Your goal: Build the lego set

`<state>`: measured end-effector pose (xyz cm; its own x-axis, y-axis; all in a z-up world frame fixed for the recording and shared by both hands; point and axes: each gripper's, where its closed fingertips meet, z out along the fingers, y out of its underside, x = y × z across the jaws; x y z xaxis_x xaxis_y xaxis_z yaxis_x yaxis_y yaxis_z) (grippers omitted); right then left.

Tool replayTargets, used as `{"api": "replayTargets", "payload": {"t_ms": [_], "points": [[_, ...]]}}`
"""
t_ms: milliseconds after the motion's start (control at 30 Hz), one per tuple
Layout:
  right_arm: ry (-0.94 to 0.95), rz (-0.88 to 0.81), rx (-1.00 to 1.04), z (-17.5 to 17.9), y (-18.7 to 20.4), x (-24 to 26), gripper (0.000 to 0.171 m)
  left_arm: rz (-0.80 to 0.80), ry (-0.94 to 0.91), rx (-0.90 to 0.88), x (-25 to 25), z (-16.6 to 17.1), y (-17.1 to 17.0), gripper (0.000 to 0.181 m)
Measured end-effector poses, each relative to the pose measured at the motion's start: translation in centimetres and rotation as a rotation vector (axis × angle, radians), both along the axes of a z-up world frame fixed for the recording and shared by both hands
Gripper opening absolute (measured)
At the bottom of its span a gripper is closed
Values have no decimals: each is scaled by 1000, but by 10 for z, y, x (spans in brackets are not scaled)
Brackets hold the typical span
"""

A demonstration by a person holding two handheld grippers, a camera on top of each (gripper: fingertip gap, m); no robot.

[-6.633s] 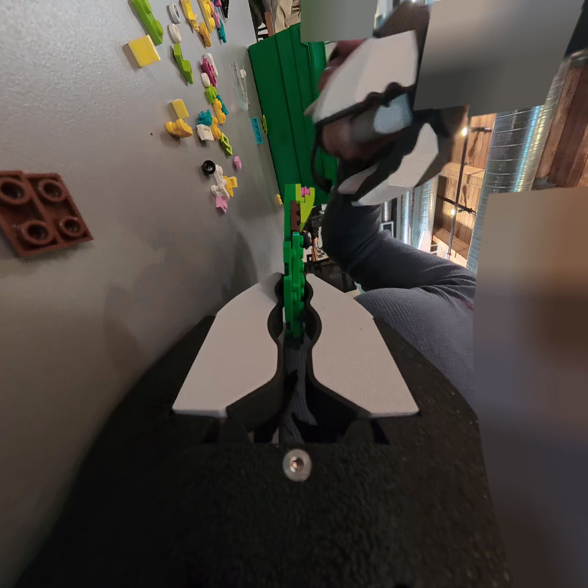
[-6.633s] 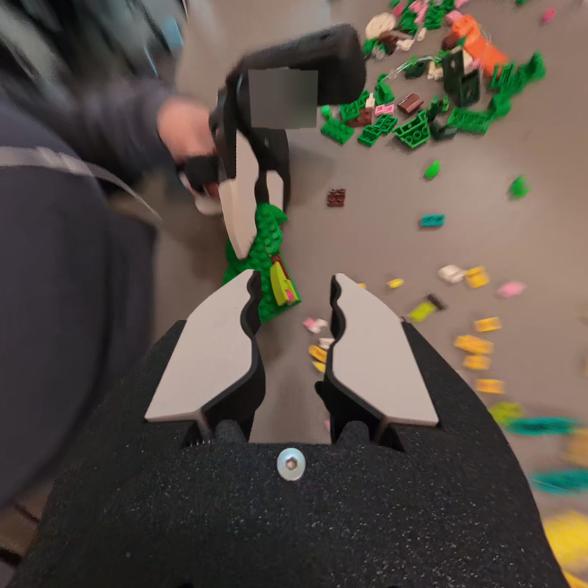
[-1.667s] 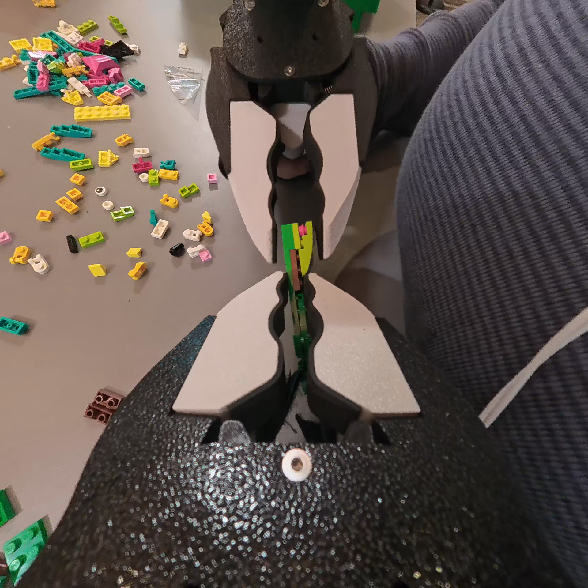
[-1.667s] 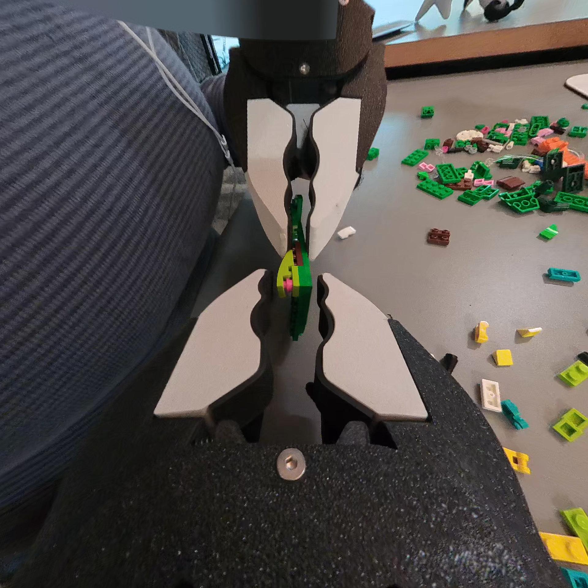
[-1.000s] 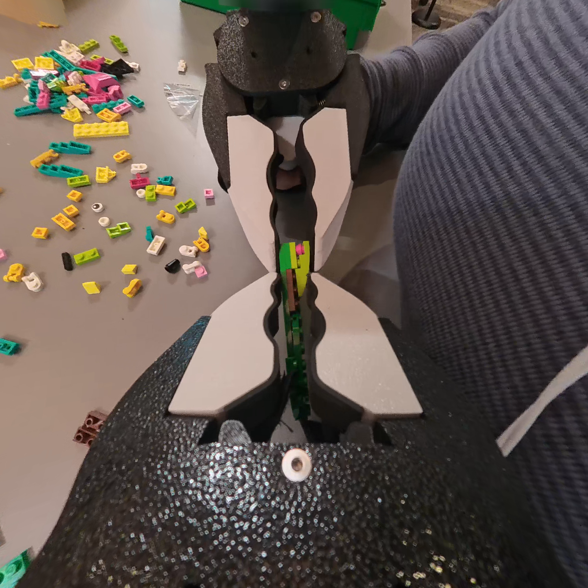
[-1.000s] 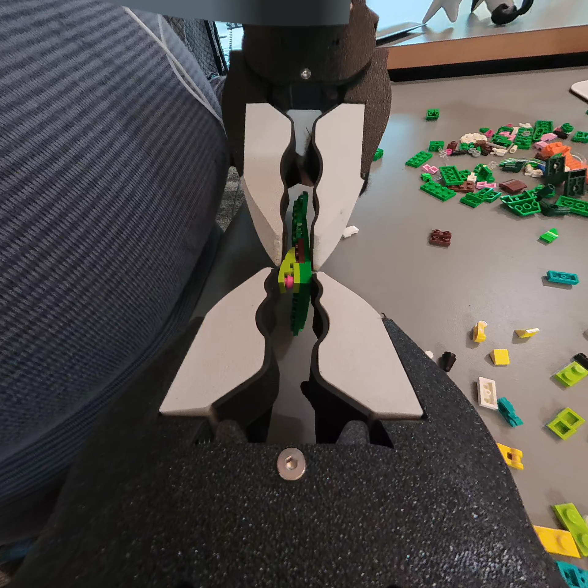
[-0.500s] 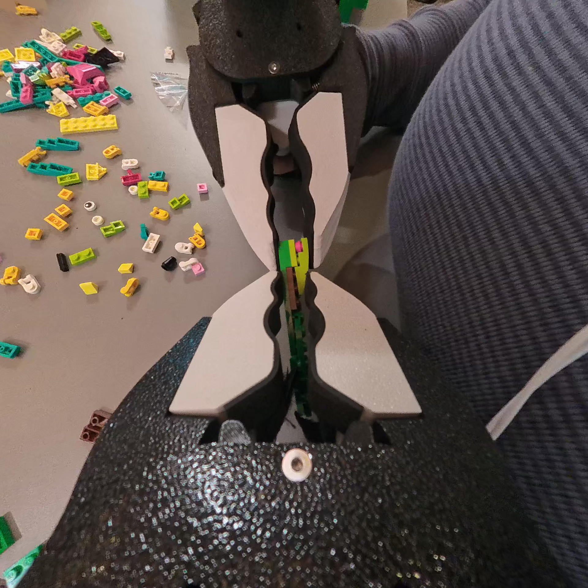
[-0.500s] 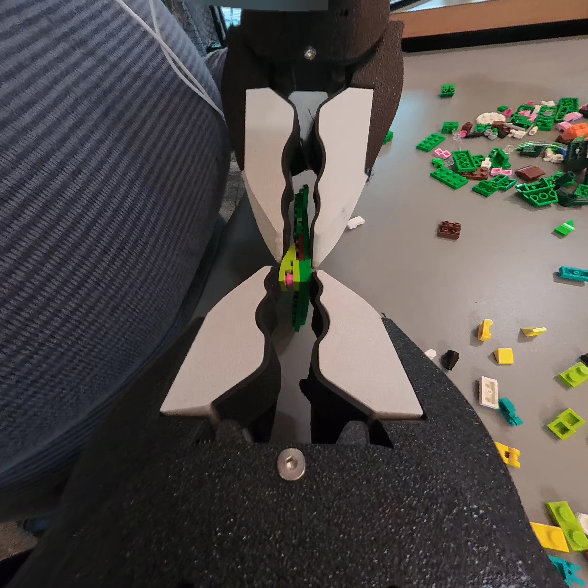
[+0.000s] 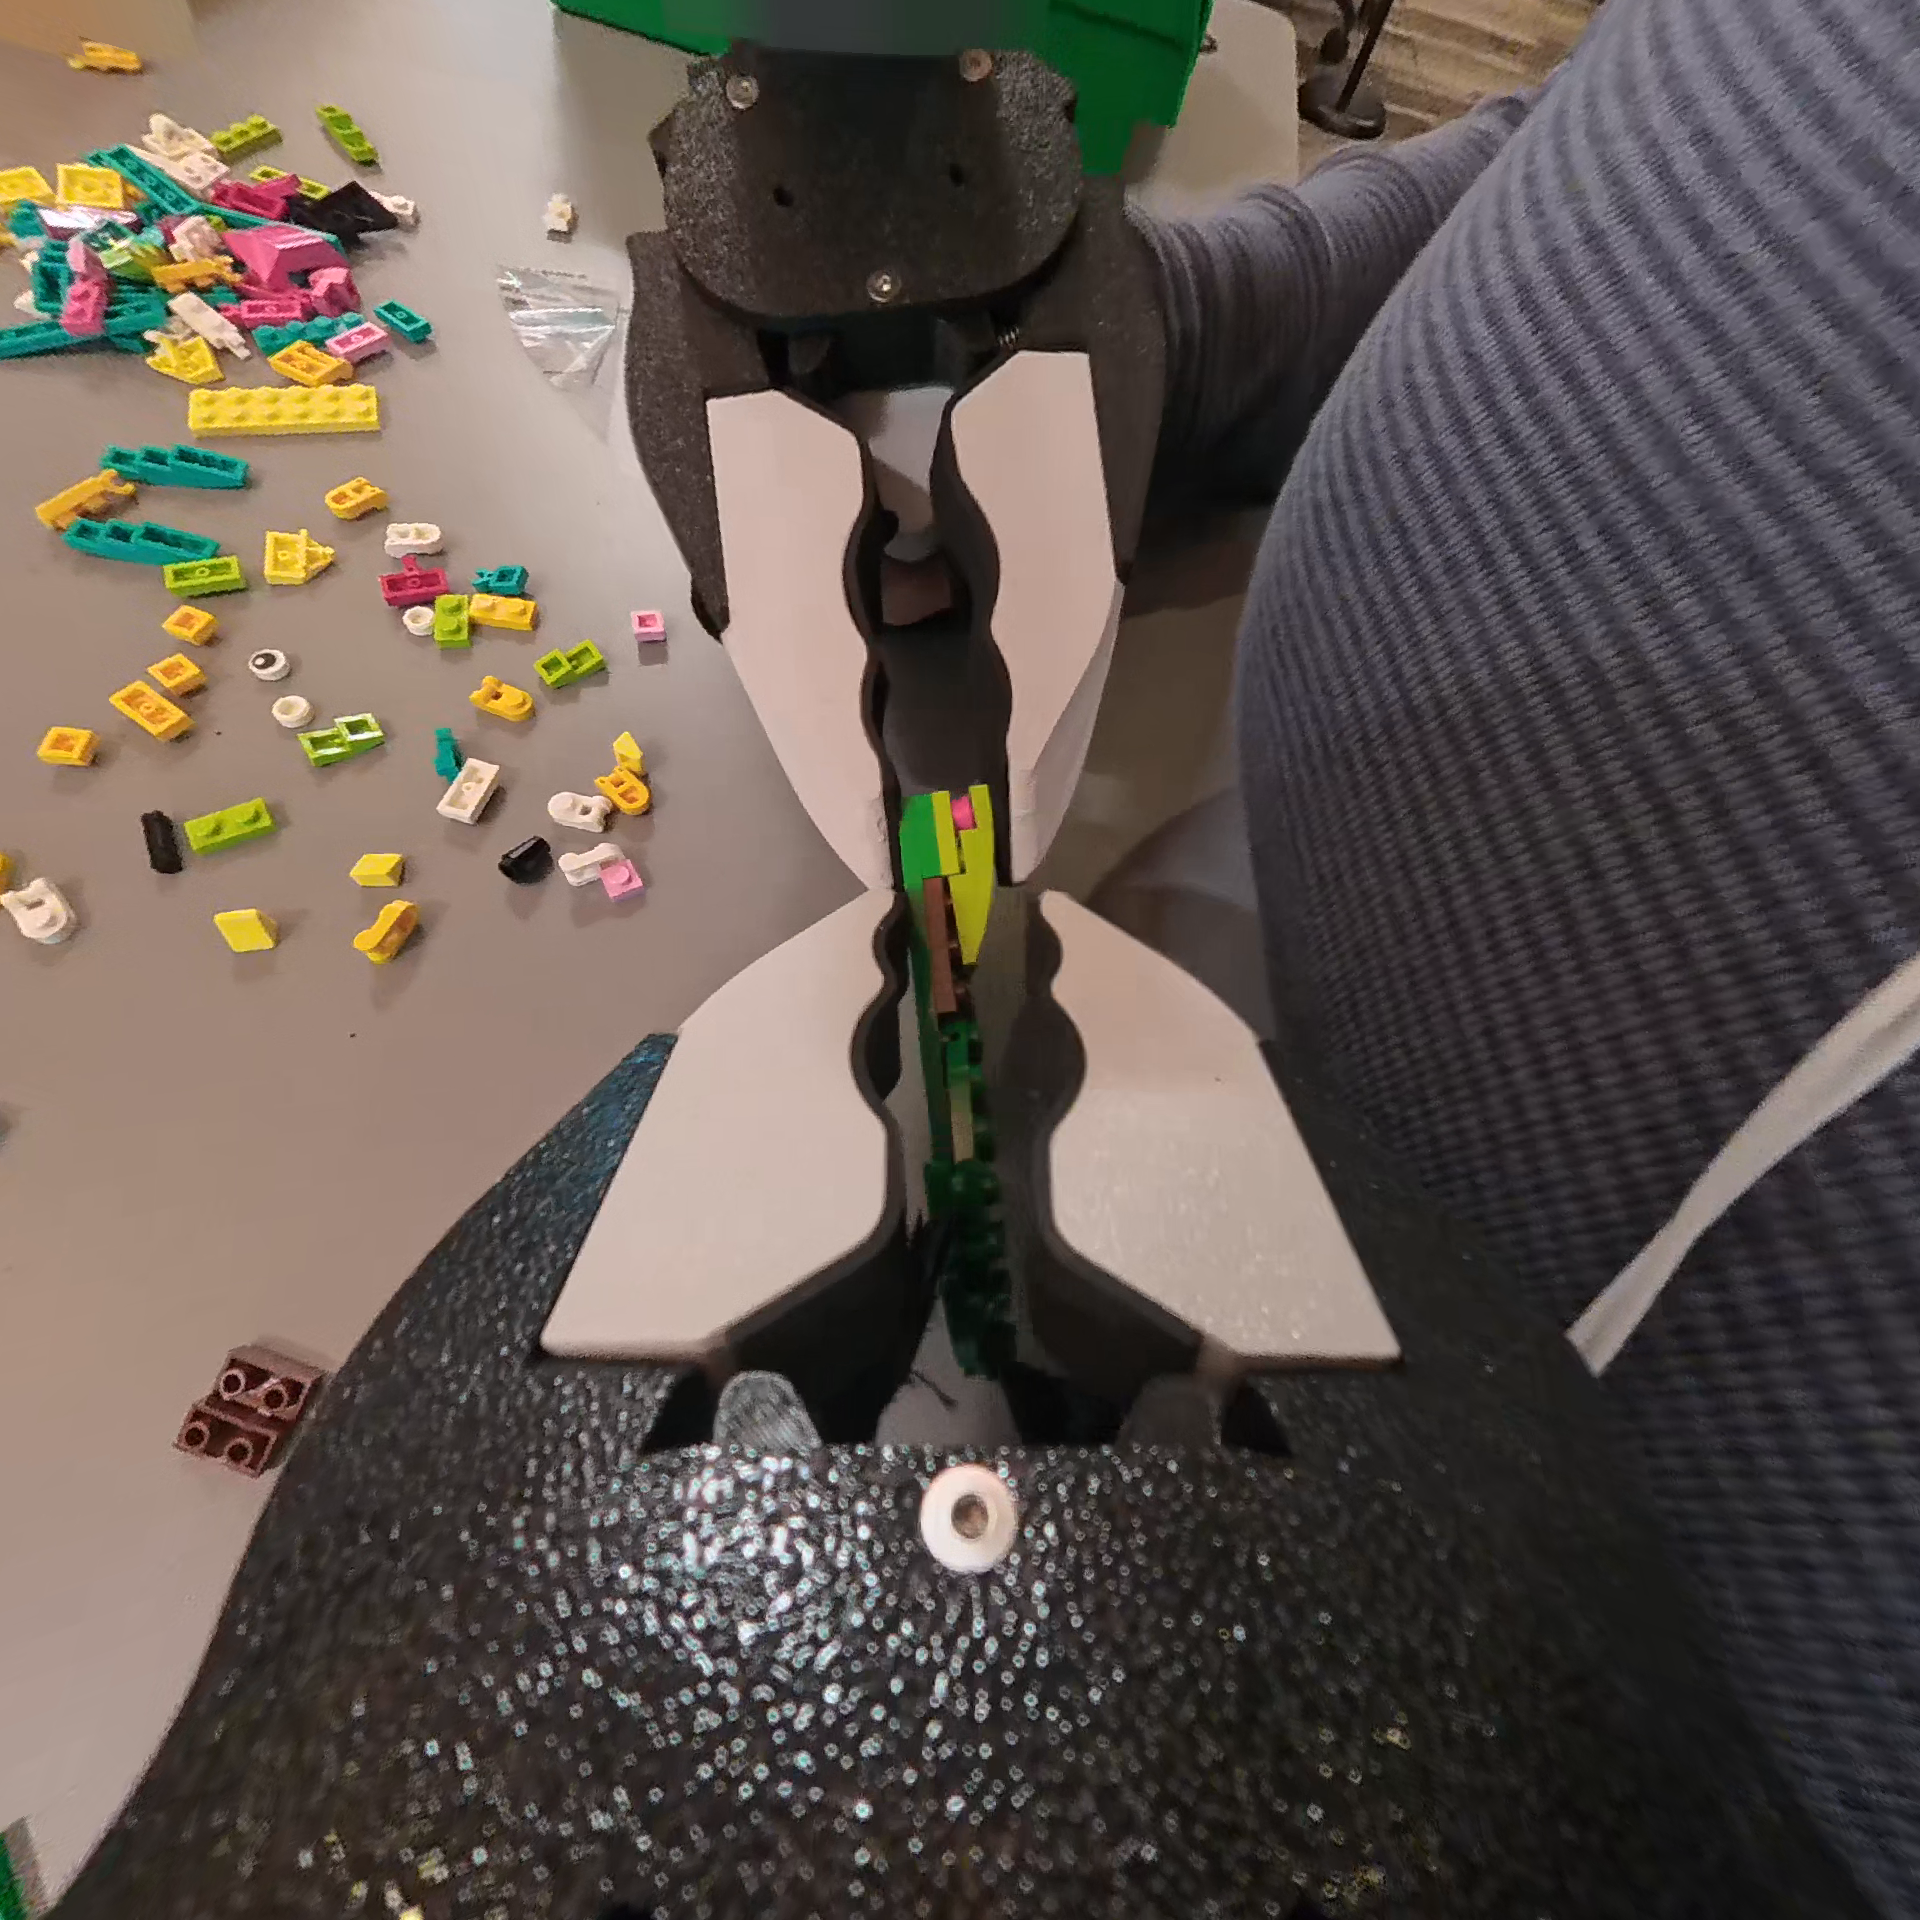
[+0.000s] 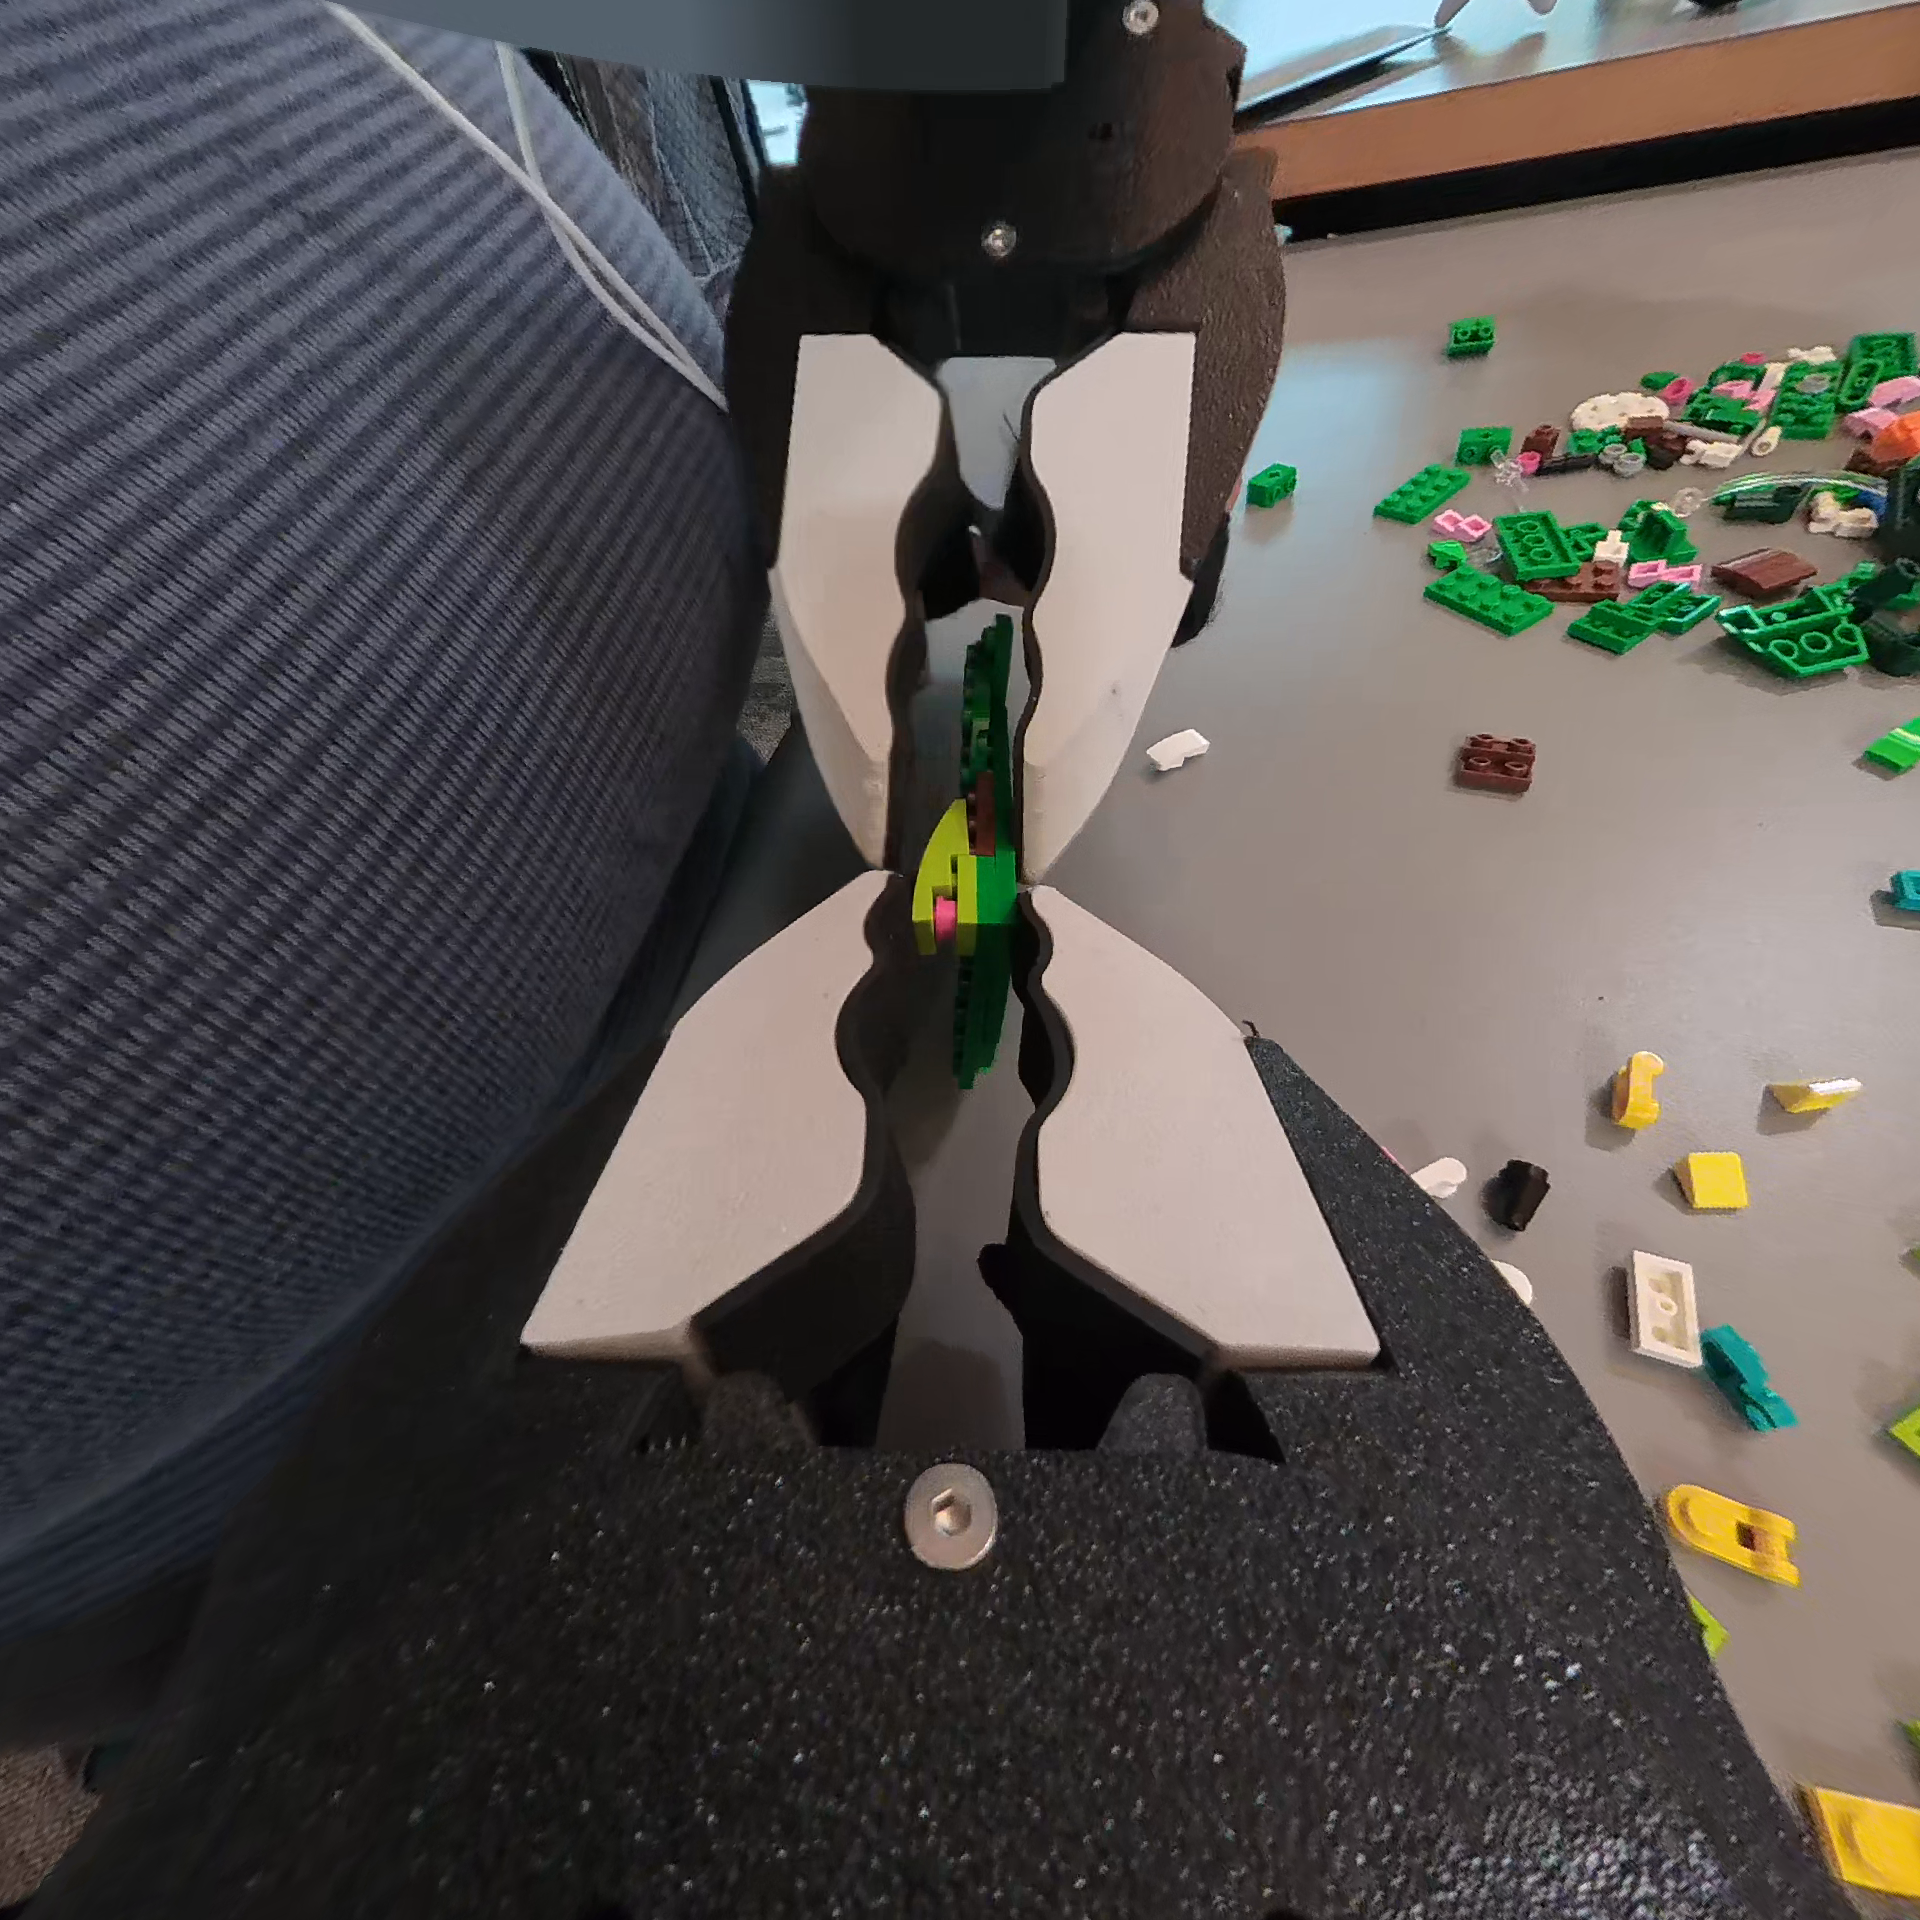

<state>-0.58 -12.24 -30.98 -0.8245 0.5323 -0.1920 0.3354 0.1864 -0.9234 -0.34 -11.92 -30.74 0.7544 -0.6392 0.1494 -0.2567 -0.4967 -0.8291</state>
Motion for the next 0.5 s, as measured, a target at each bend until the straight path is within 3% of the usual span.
{"api": "replayTargets", "payload": {"t_ms": [400,500], "points": [[-22,-15,49,-4,1,0,18,19,38,-20,-2,-4,1,12],[-111,12,82,-12,-5,2,22,-3,44,-31,2,-4,1,13]]}}
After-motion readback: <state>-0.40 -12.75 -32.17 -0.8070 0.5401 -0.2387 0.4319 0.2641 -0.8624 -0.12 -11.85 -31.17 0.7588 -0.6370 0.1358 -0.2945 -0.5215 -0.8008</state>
